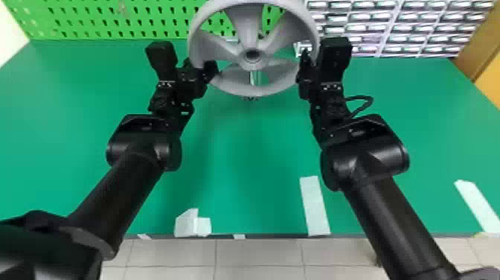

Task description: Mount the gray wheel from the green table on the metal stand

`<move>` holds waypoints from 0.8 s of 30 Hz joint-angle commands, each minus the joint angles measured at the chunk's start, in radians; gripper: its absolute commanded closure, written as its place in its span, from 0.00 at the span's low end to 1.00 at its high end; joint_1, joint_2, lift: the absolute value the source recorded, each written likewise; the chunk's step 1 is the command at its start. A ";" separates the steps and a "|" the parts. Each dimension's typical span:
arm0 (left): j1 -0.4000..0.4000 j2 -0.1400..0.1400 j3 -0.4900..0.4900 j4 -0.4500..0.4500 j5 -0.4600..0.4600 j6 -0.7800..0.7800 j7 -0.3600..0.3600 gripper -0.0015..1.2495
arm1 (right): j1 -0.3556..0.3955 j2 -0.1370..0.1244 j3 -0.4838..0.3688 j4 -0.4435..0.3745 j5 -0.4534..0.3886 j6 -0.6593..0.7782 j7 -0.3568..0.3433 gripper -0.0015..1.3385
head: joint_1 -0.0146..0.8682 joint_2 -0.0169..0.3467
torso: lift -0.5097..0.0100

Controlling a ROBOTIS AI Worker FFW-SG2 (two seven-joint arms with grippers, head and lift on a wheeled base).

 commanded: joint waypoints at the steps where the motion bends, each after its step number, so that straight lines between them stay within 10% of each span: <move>1: -0.007 0.000 0.004 0.004 -0.006 0.021 0.000 0.70 | -0.007 0.001 -0.003 0.001 0.000 0.026 -0.091 0.87 | 1.00 0.19 | 0.79; 24: -0.044 -0.004 -0.008 0.058 0.000 0.054 0.000 0.69 | -0.035 0.005 -0.030 0.020 0.009 0.083 -0.091 0.87 | 1.00 0.19 | 0.79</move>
